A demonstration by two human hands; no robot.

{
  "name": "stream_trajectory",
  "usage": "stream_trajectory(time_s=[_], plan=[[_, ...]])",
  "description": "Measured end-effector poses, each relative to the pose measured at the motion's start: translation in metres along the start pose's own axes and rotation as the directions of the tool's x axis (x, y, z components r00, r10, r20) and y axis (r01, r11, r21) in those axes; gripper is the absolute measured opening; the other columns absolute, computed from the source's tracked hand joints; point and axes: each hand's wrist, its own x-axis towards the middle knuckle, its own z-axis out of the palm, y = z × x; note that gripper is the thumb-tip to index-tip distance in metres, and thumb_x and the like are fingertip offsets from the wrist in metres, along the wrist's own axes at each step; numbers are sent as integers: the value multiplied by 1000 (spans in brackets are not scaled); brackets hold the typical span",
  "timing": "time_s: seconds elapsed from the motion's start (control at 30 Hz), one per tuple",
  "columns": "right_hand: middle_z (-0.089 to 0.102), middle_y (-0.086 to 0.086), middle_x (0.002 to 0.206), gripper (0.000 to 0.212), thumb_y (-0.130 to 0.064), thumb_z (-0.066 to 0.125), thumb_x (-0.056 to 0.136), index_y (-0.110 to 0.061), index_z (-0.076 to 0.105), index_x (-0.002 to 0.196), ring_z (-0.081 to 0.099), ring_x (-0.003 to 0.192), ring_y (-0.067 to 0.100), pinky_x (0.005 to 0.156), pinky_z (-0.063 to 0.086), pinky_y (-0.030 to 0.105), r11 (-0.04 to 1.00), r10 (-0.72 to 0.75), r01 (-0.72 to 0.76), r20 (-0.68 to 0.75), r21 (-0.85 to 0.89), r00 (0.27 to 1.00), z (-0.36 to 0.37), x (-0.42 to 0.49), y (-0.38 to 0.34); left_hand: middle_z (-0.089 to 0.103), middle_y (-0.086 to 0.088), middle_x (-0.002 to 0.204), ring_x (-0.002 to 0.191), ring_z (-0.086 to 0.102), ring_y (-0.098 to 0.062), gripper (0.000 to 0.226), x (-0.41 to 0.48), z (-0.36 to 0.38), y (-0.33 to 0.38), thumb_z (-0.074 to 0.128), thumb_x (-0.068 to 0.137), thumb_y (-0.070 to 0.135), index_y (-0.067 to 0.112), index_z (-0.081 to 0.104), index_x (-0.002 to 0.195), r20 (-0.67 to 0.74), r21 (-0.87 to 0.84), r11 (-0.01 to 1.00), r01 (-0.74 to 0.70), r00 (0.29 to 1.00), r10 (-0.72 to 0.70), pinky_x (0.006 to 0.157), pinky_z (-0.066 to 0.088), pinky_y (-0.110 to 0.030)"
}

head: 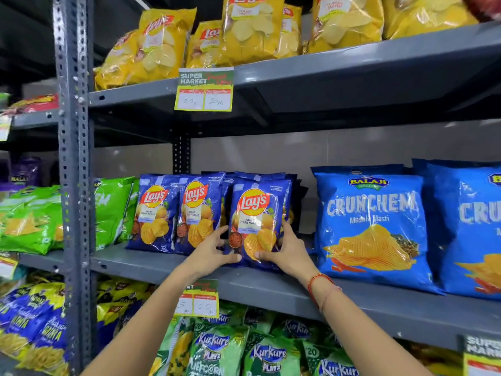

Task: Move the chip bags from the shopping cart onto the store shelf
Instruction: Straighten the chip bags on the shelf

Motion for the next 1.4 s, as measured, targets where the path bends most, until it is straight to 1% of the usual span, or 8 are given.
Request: stream_trajectory(time_s=[0.2, 0.47, 0.67, 0.87, 0.97, 1.13, 1.27, 1.4], plan=[[62, 11, 127, 79, -23, 84, 70, -14, 37, 133, 57, 119, 30, 101, 47, 45, 996, -51, 46, -66, -72, 997, 7, 5, -1, 49, -20, 137, 122, 49, -34, 87, 0, 16, -1, 79, 74, 14, 9, 30, 144, -197, 53, 997, -61, 978, 70, 99, 43, -39], [60, 13, 130, 89, -29, 84, 69, -14, 31, 139, 52, 125, 33, 103, 45, 48, 995, -20, 9, -110, -99, 994, 9, 3, 4, 49, -23, 138, 124, 50, -34, 85, 2, 21, 5, 81, 72, 14, 6, 34, 143, -233, 171, 983, -69, 966, 108, 103, 42, -40], [57, 14, 134, 92, -34, 83, 69, -12, 30, 141, 50, 128, 32, 104, 44, 43, 996, -4, -3, -81, -88, 997, 6, -5, 1, 70, -17, 109, 99, 66, -31, 60, 0, 22, 7, 83, 69, 22, 2, 59, 121, -357, 353, 935, 12, 926, 122, 87, 54, -44], [55, 5, 130, 78, -42, 75, 77, -18, 37, 141, 52, 120, 22, 94, 44, 32, 969, -188, 130, -287, -210, 939, -34, -28, -8, 68, -7, 111, 98, 63, -27, 38, -17, 29, 53, 68, 82, 22, 13, 58, 117, -526, 496, 863, -101, 756, 391, 71, 49, -36], [53, 2, 133, 63, -41, 68, 84, -16, 45, 136, 49, 122, 20, 98, 38, 27, 944, -299, 183, -477, -275, 827, -74, -37, -8, 66, -4, 113, 100, 63, -23, 36, -14, 50, 85, 68, 81, 22, 14, 60, 116, -532, 381, 877, -294, 706, 468, 83, 51, -39], [56, 12, 125, 51, -39, 67, 85, -9, 55, 125, 46, 115, 29, 95, 36, 34, 936, -300, 24, -759, -352, 578, -147, -42, 11, 61, -3, 114, 97, 60, -18, 45, 11, 105, 122, 66, 85, 33, 13, 55, 123, -365, 97, 898, -429, 824, 433, 83, 45, -27], [50, 15, 134, 64, -47, 62, 87, -7, 45, 134, 44, 126, 33, 100, 36, 40, 973, -97, -91, -733, -212, 673, -175, -41, 31, 52, -11, 134, 119, 51, -26, 67, 38, 139, 129, 59, 84, 52, 13, 41, 136, -180, -120, 972, -204, 967, 181, 102, 41, -39], [53, 15, 138, 77, -56, 60, 85, -9, 37, 142, 49, 126, 33, 101, 39, 41, 988, 154, -124, -610, 91, 778, -183, -32, 40, 45, -3, 141, 122, 45, -20, 88, 56, 157, 133, 58, 74, 69, 13, 37, 139, 57, -383, 922, 50, 998, -30, 105, 34, -35]])
